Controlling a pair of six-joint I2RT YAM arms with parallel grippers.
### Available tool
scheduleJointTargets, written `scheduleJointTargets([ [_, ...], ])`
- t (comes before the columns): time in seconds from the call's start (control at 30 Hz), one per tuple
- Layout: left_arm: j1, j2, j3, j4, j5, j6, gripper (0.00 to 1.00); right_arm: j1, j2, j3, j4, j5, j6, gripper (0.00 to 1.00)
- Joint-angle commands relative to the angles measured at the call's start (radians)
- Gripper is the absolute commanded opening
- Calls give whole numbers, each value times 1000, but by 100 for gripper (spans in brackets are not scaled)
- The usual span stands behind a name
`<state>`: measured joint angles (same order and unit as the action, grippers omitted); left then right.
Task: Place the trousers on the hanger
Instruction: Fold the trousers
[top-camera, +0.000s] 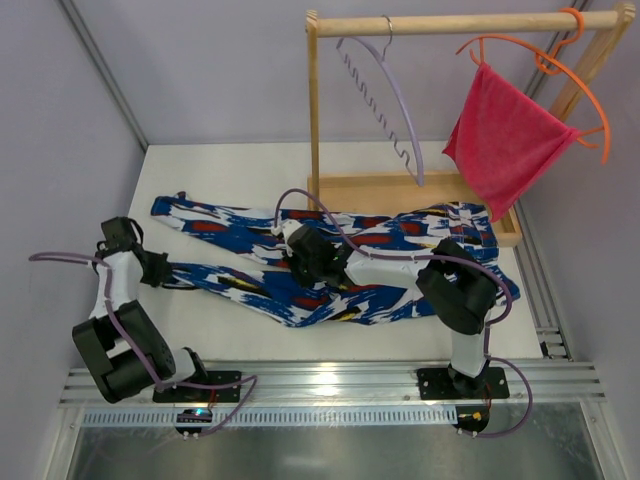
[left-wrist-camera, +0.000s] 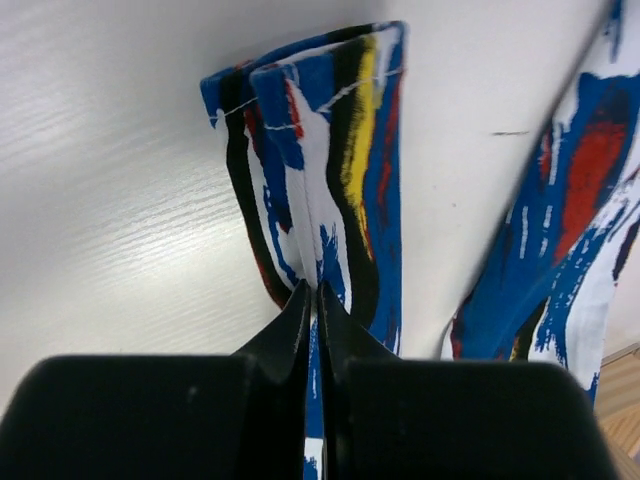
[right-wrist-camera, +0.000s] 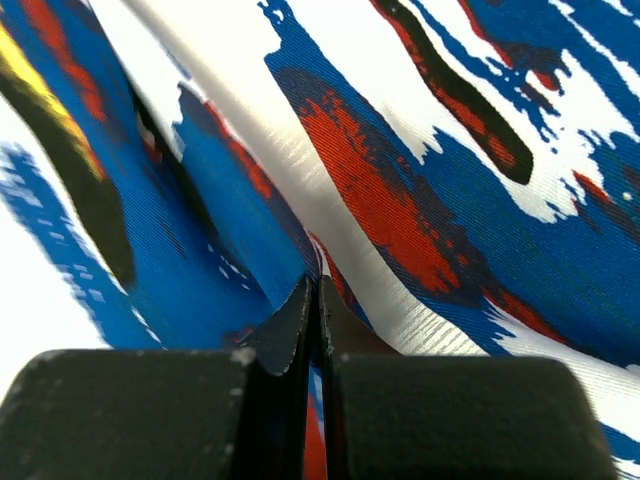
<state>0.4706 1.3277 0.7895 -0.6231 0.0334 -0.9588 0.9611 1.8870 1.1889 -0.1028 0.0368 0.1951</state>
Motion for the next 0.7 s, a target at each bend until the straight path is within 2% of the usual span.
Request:
scheduleJointTargets([
  [0.0, -1, -73, 120, -136, -150, 74, 0, -1, -26, 34, -1, 40, 10, 4],
  [0.1, 10, -119, 142, -243, -254, 107, 0, -7, -20, 66, -14, 60, 17, 4],
  [0.27, 97, -168, 38, -306, -271, 130, 0, -13, -12, 104, -50, 87, 43, 4],
  [0.33, 102, -177, 53, -329, -277, 115, 0, -12, -5, 107, -57, 78, 50, 4],
  [0.37, 102, -194, 71, -383, -282, 94, 0, -12, -3, 107, -61, 72, 52, 4],
  [0.6, 102, -318, 28, -449, -239, -80, 1, -12, 26, 124, -92, -9, 58, 4],
  [0.67, 100, -305, -15, -486, -228, -118, 0, -12, 37, 141, -130, -23, 47, 16],
])
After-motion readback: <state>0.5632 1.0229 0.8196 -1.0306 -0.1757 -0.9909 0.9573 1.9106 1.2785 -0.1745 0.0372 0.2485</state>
